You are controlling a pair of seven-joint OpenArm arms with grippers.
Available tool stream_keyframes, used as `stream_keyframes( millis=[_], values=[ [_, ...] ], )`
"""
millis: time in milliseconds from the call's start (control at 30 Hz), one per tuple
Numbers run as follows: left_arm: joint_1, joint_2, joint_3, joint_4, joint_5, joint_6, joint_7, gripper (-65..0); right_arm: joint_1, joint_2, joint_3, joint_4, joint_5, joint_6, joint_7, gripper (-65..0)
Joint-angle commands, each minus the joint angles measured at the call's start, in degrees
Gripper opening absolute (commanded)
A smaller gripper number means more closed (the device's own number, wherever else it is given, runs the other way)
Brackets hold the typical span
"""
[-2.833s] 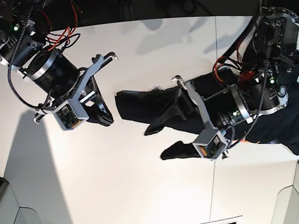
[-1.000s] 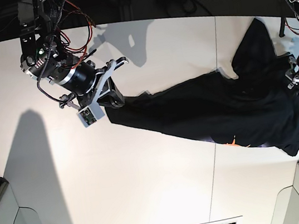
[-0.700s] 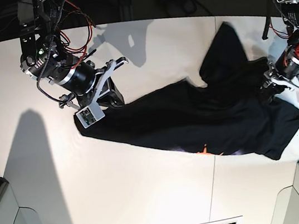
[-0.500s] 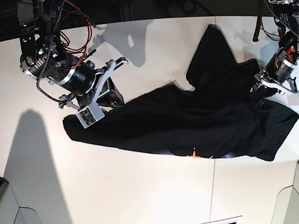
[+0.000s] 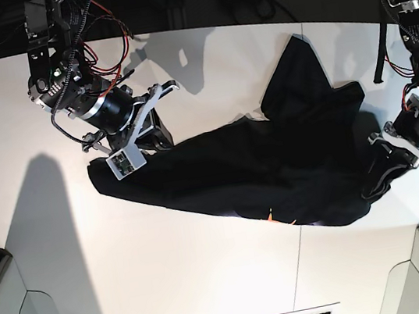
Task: Layout the t-shirt on the table in an organized manner, then fold the t-shirt properly
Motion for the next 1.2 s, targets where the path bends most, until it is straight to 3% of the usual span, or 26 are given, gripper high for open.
stream_keyframes(
  millis=[0, 167, 333, 567, 700, 767, 833, 933, 967, 1067, 1167],
  values=[
    [-1.88, -1.16, -0.37, 2.23, -0.94, -0.82, -1.51, -63.3, 0.57, -0.17, -0.02, 0.92, 0.72, 0.26, 1.09, -65.0],
    [-7.72, -1.16, 1.38, 4.63, 0.07, -0.82, -1.68, -63.3, 0.39, -0.17, 0.00, 0.94, 0.72, 0.24, 1.07, -65.0],
    [-15.50, -0.35, 10.05, 4.63, 0.70, -0.82, -2.12, -63.3, 0.24, -0.17, 0.00, 0.92, 0.72, 0.24, 1.09, -65.0],
    [-26.40, 7.45, 23.93, 4.59, 9.64, -0.82, -5.44, -63.3, -0.63, -0.17, 0.00, 0.94, 0.72, 0.24, 0.87, -65.0],
    [-30.34, 13.42, 31.71, 2.45, 16.22, 2.08, -7.48, -63.3, -1.33, -0.15, 0.00, 0.94, 0.70, 0.24, 0.85, -65.0],
    [-31.76, 16.04, 36.09, -0.52, 16.39, 2.54, -7.43, -62.9, -1.66, -0.17, 0.00, 0.94, 0.70, 0.24, 0.90, -65.0],
    [-32.50, 18.27, 41.31, -3.72, 16.44, 2.49, -6.95, -54.0, -1.95, -0.17, 0.00, 0.92, 0.66, 0.24, 0.90, -65.0],
    [-32.22, 20.55, 48.81, -7.13, 16.48, 2.49, -6.40, -29.8, -2.10, -0.17, 0.00, 0.94, 0.50, 0.26, 0.92, -65.0],
    [-32.17, 20.72, 50.97, -7.61, 16.65, 2.49, -5.86, -25.8, -2.10, -0.17, 0.00, 0.94, 0.50, 0.26, 0.94, -65.0],
    [-32.11, 20.57, 53.64, -7.41, 17.11, 2.56, -2.62, -25.4, -2.10, -0.17, 0.00, 0.94, 0.50, 0.24, 0.96, -65.0],
    [-32.02, 19.26, 50.18, -5.86, 16.59, 2.58, -1.90, -25.5, -2.05, -0.17, 0.00, 0.94, 0.44, 0.24, 1.25, -65.0]
  ],
)
